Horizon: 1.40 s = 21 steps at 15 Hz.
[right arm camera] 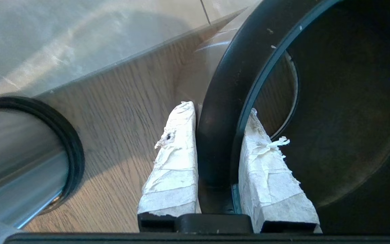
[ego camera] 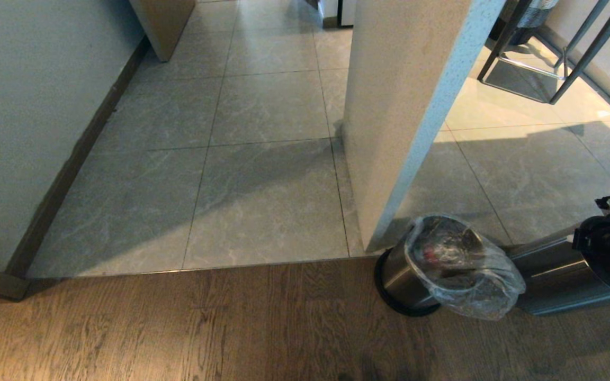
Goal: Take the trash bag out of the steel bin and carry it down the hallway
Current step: Place the outer trash can on the ground
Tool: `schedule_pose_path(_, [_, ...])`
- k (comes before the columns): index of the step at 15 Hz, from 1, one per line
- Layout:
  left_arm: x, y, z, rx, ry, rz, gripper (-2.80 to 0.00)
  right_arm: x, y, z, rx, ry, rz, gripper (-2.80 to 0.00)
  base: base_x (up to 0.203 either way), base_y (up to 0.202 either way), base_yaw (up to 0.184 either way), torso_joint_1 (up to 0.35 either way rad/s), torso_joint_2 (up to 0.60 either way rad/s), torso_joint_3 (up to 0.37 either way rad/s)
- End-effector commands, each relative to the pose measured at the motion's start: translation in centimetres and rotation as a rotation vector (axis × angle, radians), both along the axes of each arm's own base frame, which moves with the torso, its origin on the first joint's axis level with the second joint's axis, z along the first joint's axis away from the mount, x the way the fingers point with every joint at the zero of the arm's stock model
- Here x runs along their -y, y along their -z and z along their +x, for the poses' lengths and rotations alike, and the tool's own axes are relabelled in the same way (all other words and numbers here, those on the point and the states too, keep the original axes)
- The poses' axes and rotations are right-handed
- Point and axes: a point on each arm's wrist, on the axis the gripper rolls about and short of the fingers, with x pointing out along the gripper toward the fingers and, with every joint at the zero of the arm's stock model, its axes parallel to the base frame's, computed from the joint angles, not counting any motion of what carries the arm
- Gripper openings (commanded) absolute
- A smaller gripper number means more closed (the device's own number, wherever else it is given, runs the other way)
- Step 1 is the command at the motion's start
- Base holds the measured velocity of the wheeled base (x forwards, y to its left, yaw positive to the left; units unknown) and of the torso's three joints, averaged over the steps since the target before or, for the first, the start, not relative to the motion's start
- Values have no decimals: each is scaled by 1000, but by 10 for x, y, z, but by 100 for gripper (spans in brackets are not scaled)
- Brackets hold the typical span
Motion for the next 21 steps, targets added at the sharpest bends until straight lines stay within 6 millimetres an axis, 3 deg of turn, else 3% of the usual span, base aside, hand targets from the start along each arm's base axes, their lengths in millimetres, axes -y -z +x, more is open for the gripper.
schedule_pose_path(1, [0,0,0,2,0,0,-280,-3,-7,-3,2,-11,-3,-280,0,0,0,0,0,0])
schedule_pose_path(6, [0,0,0,1,0,0,-280,-5,2,-6,-32,-17,-7,-280,0,0,0,0,0,0])
schedule_pose_path(9, [0,0,0,0,0,0,-280,-6,-6,-7,-16,-30,-21,-280,0,0,0,0,0,0])
schedule_pose_path(17, [0,0,0,0,0,0,-280,-4,9,-2,-50,-59,-25,-280,0,0,0,0,0,0])
schedule_pose_path(18, [0,0,0,1,0,0,-280,-4,9,-2,-55,-74,-46,-87,0,0,0,0,0,0])
schedule_pose_path(19, [0,0,0,0,0,0,-280,-5,10,-4,-67,-84,-53,0,0,0,0,0,0,0])
schedule_pose_path(21, [0,0,0,2,0,0,-280,-5,6,-3,-61,-84,-57,0,0,0,0,0,0,0])
